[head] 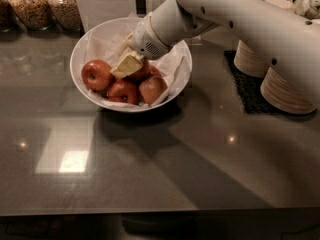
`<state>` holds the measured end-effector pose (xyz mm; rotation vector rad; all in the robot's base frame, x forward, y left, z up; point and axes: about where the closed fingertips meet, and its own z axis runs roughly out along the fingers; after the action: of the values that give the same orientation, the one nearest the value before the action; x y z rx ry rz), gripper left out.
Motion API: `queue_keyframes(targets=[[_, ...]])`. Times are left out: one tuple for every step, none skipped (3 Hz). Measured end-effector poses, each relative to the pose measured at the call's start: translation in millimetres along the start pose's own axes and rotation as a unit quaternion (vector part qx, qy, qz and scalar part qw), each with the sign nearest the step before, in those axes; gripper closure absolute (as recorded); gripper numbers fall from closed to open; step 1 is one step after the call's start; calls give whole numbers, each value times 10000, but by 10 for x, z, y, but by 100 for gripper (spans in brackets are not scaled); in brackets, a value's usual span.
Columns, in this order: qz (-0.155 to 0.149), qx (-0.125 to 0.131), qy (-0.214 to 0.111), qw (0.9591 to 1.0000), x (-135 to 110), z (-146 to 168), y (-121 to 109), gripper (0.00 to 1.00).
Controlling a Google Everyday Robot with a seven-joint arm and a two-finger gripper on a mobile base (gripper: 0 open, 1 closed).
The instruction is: Pick apple from white bowl
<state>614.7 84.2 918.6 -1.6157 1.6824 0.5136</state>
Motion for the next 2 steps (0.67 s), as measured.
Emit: queue_keyframes(targets=[[-322,289,-351,9984,-319,-415,94,100],[-777,720,-592,9926,-756,-1066,228,100]])
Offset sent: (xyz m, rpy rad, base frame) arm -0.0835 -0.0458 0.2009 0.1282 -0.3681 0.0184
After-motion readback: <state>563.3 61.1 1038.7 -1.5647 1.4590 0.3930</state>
